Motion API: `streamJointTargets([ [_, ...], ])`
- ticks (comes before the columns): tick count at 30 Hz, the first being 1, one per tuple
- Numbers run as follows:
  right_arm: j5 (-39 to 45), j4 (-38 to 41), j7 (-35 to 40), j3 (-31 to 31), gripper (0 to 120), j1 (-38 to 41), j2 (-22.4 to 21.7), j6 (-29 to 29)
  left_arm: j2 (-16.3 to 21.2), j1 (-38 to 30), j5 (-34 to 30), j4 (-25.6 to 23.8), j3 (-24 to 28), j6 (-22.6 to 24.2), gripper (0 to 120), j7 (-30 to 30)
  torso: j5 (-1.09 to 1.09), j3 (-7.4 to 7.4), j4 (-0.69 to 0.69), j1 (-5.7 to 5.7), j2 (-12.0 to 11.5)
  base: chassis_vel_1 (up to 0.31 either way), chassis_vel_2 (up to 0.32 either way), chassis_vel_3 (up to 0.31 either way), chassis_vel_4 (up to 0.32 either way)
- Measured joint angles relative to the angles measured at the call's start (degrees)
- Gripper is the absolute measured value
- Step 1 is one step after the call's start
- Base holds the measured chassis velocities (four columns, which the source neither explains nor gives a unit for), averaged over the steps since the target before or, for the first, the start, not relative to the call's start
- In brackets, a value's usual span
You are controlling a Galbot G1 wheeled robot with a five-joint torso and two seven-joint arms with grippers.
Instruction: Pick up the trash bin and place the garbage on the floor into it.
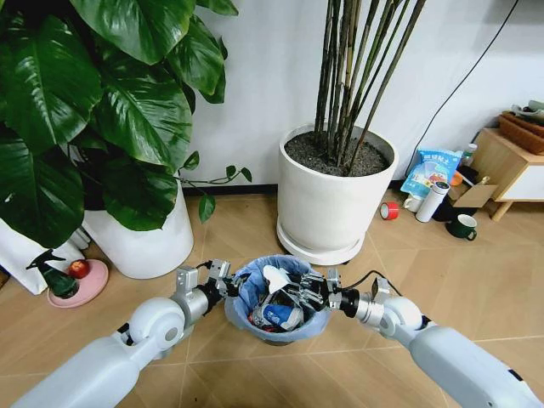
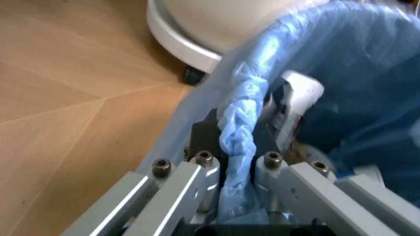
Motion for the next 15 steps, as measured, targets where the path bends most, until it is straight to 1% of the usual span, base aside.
streamJointTargets([
  [1,0.05,0.45,0.19,0.59,45,-0.26,-0.54,-0.27,0.15,0.05,0.05,0.03,-0.39,0.00,2,-0.04,0.00,0.00,0.02,0.00,0.00,0.000,0.000,0.000,0.000],
  [3,0.10,0.68,0.19,0.73,47,-0.38,-0.72,-0.30,0.13,0.08,0.06,0.02,-0.45,-0.01,2,-0.03,-0.01,0.00,0.01,0.00,0.00,0.000,0.000,0.000,0.000],
  [4,0.18,1.15,0.19,1.03,51,-0.62,-1.17,-0.40,0.16,0.13,0.05,0.01,-0.46,0.00,2,-0.01,0.02,0.00,0.01,0.00,0.01,0.000,0.000,0.000,0.000],
  [5,0.29,1.82,0.19,1.75,60,-1.15,-2.13,-0.46,0.19,0.26,0.07,0.02,-0.55,0.03,2,-0.03,-0.01,0.00,0.03,0.00,0.01,0.000,0.000,0.000,0.000],
  [6,0.40,2.49,0.19,2.89,64,-1.92,-2.90,-0.54,0.17,0.35,0.12,0.00,-0.69,0.02,2,-0.04,-0.02,-0.01,0.01,0.00,0.01,0.000,0.000,0.000,0.000],
  [7,0.40,2.49,0.19,2.89,64,-1.92,-2.90,-0.54,0.17,0.35,0.12,0.00,-0.69,0.02,2,-0.04,-0.02,-0.01,0.01,0.00,0.01,0.000,0.000,0.000,0.000],
  [8,0.47,2.98,0.15,3.95,68,-2.66,-3.48,-0.59,0.15,0.48,0.15,-0.01,-0.71,0.04,2,-0.08,0.01,0.00,0.01,0.00,0.01,0.000,0.000,0.000,0.000],
  [11,0.54,3.96,0.03,5.95,81,-4.04,-4.50,-0.62,0.20,0.57,0.19,-0.05,-0.73,0.08,2,-0.16,-0.01,0.00,0.00,0.00,0.01,0.000,0.000,0.000,0.000],
  [12,0.65,4.48,0.03,6.88,85,-4.67,-4.81,-0.69,0.24,0.63,0.19,-0.07,-0.81,0.08,2,-0.18,0.00,0.00,0.00,0.00,0.01,0.000,0.000,0.000,0.000],
  [13,0.65,4.48,0.03,6.88,85,-4.67,-4.81,-0.69,0.24,0.63,0.19,-0.07,-0.81,0.08,2,-0.18,0.00,0.00,0.00,0.00,0.01,0.000,0.000,0.000,0.000],
  [15,0.98,5.35,0.09,8.55,94,-5.66,-5.25,-0.78,0.26,0.72,0.20,-0.10,-1.12,0.09,2,-0.23,-0.01,-0.01,0.01,0.00,0.01,0.000,0.000,0.000,0.000],
])
